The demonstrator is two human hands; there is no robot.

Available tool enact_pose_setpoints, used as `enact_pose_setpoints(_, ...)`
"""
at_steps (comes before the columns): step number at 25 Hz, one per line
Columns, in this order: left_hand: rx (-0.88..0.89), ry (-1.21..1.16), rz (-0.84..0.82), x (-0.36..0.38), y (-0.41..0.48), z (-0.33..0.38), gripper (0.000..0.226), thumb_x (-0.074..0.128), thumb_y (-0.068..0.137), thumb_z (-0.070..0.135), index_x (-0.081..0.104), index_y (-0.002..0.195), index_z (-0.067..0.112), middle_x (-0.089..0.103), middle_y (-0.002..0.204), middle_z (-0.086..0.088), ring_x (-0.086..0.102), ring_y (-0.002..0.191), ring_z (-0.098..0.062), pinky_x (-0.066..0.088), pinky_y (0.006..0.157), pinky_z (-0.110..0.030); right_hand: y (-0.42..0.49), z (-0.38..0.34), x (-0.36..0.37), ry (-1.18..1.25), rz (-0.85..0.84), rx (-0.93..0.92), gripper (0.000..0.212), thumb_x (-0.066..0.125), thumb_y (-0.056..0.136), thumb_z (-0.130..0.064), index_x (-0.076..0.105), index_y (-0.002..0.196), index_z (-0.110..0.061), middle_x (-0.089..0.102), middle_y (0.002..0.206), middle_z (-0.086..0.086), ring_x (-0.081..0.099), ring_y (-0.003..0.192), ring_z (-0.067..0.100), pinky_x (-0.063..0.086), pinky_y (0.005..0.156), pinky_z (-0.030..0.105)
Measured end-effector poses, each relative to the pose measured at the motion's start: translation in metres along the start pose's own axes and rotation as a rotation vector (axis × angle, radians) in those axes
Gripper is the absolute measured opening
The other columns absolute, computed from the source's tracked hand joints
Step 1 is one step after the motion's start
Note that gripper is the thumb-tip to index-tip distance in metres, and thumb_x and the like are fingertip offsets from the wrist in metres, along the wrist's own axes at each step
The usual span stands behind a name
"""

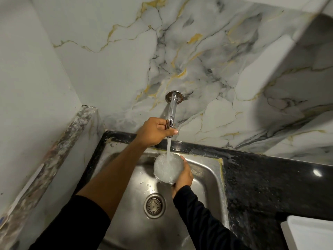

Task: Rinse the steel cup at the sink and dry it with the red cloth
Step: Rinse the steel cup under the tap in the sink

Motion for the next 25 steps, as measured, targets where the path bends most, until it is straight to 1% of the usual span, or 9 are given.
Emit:
enact_pose_setpoints(2, -0.009, 0.243, 0.231, -0.001, -0.006, 0.004, 0.054, 0.084, 0.057, 0.079, 0.077, 0.073, 0.028, 0.074, 0.058, 0.011, 0.072, 0.060, -0.005, 0.058, 0.063, -0.031, -0.001, 0.001, -0.012, -0.026, 0.032, -0.039, 0.025, 0.068, 0.089, -0.048, 0.082, 0.105, -0.035, 0.080, 0.115, 0.003, 0.075, 0.106, 0.034, 0.061, 0.093, 0.062)
enact_pose_setpoints(4, 0.006, 0.423, 0.403, 0.002, -0.012, 0.012, 0.062, 0.079, 0.054, 0.086, 0.067, 0.062, 0.026, 0.064, 0.049, 0.011, 0.060, 0.052, 0.000, 0.039, 0.052, -0.022, -0.003, -0.004, -0.022, -0.114, 0.047, -0.182, 0.023, 0.062, 0.097, -0.039, 0.083, 0.103, -0.034, 0.081, 0.111, -0.003, 0.074, 0.109, 0.027, 0.059, 0.099, 0.059)
enact_pose_setpoints(5, 0.008, 0.464, 0.441, 0.004, -0.015, 0.017, 0.062, 0.079, 0.055, 0.086, 0.064, 0.060, 0.025, 0.061, 0.049, 0.012, 0.055, 0.051, 0.001, 0.033, 0.052, -0.022, -0.005, -0.008, -0.024, -0.192, 0.024, -0.280, 0.025, 0.058, 0.101, -0.034, 0.083, 0.104, -0.034, 0.082, 0.111, -0.007, 0.073, 0.112, 0.022, 0.057, 0.104, 0.055)
enact_pose_setpoints(7, -0.013, 0.496, 0.459, 0.004, -0.018, 0.022, 0.063, 0.078, 0.056, 0.086, 0.063, 0.060, 0.025, 0.060, 0.053, 0.012, 0.056, 0.055, -0.005, 0.038, 0.057, -0.027, -0.014, -0.016, -0.024, -0.397, -0.073, -0.490, 0.026, 0.057, 0.104, -0.030, 0.083, 0.107, -0.034, 0.080, 0.114, -0.015, 0.070, 0.116, 0.010, 0.055, 0.109, 0.045)
enact_pose_setpoints(10, -0.062, 0.534, 0.444, 0.003, -0.021, 0.026, 0.064, 0.077, 0.057, 0.087, 0.066, 0.065, 0.024, 0.060, 0.061, 0.010, 0.059, 0.065, -0.017, 0.043, 0.063, -0.034, -0.031, -0.031, -0.021, -0.780, -0.209, -0.884, 0.025, 0.063, 0.101, -0.024, 0.077, 0.110, -0.043, 0.077, 0.115, -0.022, 0.067, 0.114, -0.007, 0.057, 0.102, 0.025)
enact_pose_setpoints(14, -0.080, 0.543, 0.441, 0.006, -0.023, 0.031, 0.062, 0.079, 0.058, 0.084, 0.065, 0.067, 0.024, 0.058, 0.062, 0.008, 0.057, 0.066, -0.019, 0.041, 0.061, -0.035, -0.049, -0.043, -0.019, -1.027, -0.267, -1.260, 0.025, 0.065, 0.097, -0.028, 0.081, 0.116, -0.026, 0.077, 0.124, -0.003, 0.065, 0.114, 0.000, 0.057, 0.095, 0.020)
enact_pose_setpoints(18, -0.091, 0.549, 0.454, 0.006, -0.022, 0.032, 0.063, 0.081, 0.057, 0.083, 0.063, 0.064, 0.024, 0.055, 0.057, 0.008, 0.047, 0.053, -0.011, 0.027, 0.049, -0.027, -0.072, -0.050, -0.013, -1.199, -0.294, -1.643, 0.022, 0.068, 0.093, -0.031, 0.084, 0.107, -0.027, 0.078, 0.122, 0.004, 0.077, 0.090, 0.014, 0.061, 0.066, 0.023)
enact_pose_setpoints(21, -0.098, 0.558, 0.462, 0.009, -0.022, 0.033, 0.062, 0.083, 0.056, 0.081, 0.062, 0.062, 0.023, 0.056, 0.055, 0.008, 0.045, 0.051, -0.007, 0.023, 0.048, -0.026, -0.086, -0.049, -0.015, -1.300, -0.367, -1.925, 0.021, 0.065, 0.098, -0.034, 0.084, 0.106, -0.027, 0.078, 0.122, 0.006, 0.078, 0.088, 0.020, 0.062, 0.058, 0.027)
enact_pose_setpoints(25, -0.046, 0.487, 0.473, 0.010, -0.030, 0.028, 0.058, 0.080, 0.062, 0.081, 0.064, 0.065, 0.025, 0.060, 0.059, 0.015, 0.050, 0.053, -0.004, 0.027, 0.050, -0.023, -0.094, -0.047, -0.026, -1.369, -0.442, -1.918, 0.017, 0.072, 0.094, -0.033, 0.083, 0.106, -0.026, 0.078, 0.124, 0.005, 0.078, 0.097, 0.021, 0.065, 0.061, 0.031)
Point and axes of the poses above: each hand's wrist, its own y-axis towards the middle knuckle, its own x-axis out of the palm, z = x × y, the point moved 4 cm from there along y, towards the middle knuckle
